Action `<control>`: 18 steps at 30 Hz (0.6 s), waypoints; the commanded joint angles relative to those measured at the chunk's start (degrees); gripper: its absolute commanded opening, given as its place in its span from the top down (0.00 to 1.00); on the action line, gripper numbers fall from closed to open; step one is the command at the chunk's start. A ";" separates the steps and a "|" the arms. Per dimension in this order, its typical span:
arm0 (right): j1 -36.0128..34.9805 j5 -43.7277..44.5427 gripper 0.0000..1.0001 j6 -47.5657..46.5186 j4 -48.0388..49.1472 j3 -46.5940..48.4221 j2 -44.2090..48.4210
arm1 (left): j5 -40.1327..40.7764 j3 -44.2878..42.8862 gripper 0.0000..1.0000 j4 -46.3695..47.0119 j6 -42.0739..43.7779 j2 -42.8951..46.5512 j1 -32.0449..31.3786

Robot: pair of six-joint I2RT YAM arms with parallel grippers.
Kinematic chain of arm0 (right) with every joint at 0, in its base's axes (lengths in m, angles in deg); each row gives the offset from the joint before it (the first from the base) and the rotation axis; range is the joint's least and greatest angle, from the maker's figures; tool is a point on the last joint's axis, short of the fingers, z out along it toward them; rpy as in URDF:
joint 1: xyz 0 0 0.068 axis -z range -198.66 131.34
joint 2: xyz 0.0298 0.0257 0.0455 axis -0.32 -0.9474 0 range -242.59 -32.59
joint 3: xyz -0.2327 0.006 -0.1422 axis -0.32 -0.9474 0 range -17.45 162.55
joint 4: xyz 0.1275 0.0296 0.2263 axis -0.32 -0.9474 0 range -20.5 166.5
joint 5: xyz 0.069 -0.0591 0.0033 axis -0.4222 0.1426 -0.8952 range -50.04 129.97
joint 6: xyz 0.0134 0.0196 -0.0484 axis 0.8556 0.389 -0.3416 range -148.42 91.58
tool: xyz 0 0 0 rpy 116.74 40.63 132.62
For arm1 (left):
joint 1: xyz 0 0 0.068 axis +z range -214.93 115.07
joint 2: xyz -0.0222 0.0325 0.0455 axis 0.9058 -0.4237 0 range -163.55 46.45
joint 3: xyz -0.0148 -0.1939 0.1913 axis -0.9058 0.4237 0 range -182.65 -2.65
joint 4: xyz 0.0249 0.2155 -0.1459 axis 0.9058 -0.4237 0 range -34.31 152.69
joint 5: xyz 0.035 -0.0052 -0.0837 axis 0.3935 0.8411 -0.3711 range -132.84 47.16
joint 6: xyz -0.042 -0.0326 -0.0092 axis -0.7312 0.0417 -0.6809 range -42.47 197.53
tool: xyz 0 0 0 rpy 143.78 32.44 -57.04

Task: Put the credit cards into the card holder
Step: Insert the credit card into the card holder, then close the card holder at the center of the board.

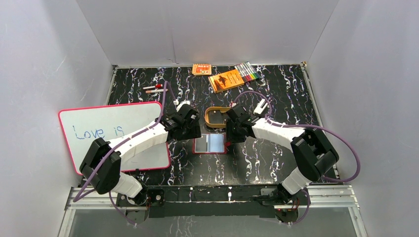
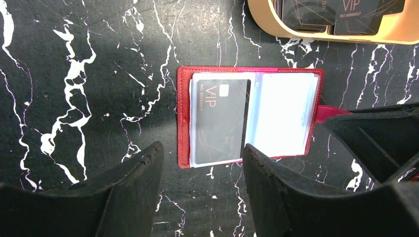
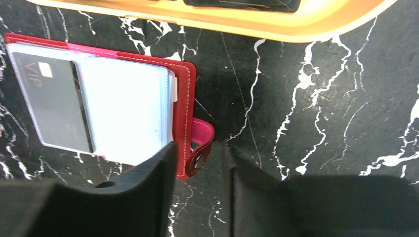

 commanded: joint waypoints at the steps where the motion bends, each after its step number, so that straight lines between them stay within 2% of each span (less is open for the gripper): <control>1: 0.22 2.47 0.63 -1.25 -0.90 2.50 -0.48 | -0.52 1.41 0.43 0.12 0.28 2.81 -0.20; 9: 0.57 3.28 0.98 -2.41 -2.58 -0.26 5.38 | -3.42 3.58 0.47 2.39 0.46 1.05 -0.24; 18: 0.69 1.94 1.00 -6.91 -5.09 -4.03 19.70 | -4.32 5.47 0.51 5.20 -1.06 -2.85 -0.76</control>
